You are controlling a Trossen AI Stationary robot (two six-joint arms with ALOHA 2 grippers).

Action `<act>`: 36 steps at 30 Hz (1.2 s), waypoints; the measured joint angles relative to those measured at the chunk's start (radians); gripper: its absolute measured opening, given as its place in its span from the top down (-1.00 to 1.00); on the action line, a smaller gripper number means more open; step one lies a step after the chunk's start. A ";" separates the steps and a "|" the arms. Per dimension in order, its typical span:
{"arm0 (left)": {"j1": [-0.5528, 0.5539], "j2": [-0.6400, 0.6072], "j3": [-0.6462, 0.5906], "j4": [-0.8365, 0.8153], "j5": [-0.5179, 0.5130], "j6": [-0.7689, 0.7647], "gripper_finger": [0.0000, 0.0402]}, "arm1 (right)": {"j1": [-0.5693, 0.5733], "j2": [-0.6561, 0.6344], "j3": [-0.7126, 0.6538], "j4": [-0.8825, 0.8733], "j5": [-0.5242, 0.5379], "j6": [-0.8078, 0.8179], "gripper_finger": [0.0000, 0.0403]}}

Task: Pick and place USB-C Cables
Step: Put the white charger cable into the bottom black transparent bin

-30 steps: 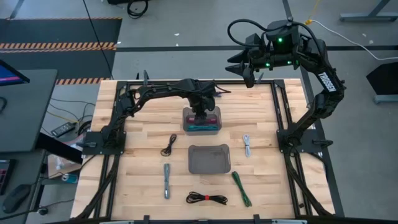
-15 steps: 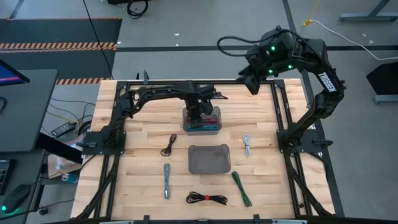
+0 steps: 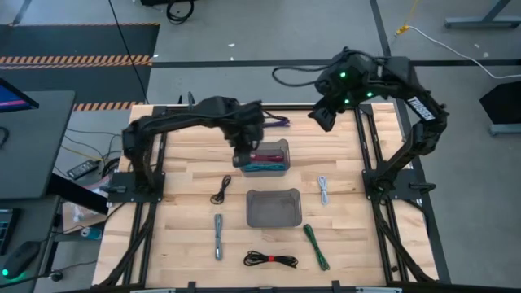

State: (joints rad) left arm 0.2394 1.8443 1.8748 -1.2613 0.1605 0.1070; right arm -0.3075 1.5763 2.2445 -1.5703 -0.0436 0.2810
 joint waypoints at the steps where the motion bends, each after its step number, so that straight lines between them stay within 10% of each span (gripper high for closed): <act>1: -0.007 -0.026 0.000 -0.008 -0.020 -0.015 0.74 | 0.000 -0.001 -0.028 0.000 0.005 0.000 0.08; 16: -0.069 -0.283 0.000 -0.223 -0.339 -0.215 0.65 | 0.001 0.001 -0.451 0.000 -0.041 0.104 0.08; 36: -0.071 -0.418 0.000 -0.310 -0.438 -0.254 0.64 | 0.128 0.000 -0.937 -0.001 -0.220 0.420 -0.12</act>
State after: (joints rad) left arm 0.1688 1.4267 1.8744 -1.5718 -0.2778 -0.1467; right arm -0.1795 1.5764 1.3071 -1.5718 -0.2637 0.7008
